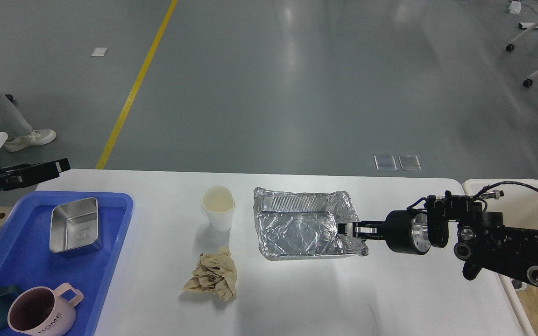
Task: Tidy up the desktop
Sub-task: 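Reach the left gripper to the white paper cup and grasp it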
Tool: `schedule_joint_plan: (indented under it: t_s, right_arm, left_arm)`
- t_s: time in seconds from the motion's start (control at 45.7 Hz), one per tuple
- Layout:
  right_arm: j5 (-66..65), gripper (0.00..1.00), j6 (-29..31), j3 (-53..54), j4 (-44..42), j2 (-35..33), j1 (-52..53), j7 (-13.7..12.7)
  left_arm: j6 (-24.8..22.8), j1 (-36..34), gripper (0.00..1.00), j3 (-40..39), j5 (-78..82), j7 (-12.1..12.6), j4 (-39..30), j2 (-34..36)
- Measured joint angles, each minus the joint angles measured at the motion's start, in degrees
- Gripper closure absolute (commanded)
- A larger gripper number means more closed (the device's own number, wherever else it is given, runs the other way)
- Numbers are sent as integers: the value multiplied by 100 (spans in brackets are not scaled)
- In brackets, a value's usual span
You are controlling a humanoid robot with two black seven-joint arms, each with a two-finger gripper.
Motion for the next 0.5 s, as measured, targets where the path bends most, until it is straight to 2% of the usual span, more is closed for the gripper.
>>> schedule_joint_plan:
  t_s: [0.372, 0.504]
  right_arm:
    - [0, 100, -24, 0, -128, 133, -112, -2]
    - [0, 100, -34, 0, -171, 134, -151, -4]
  left_arm:
    - [34, -1040, 5, 1088, 418, -27, 2302, -2483]
    - [35, -1442, 5, 1481, 596, -64, 2794, -3226]
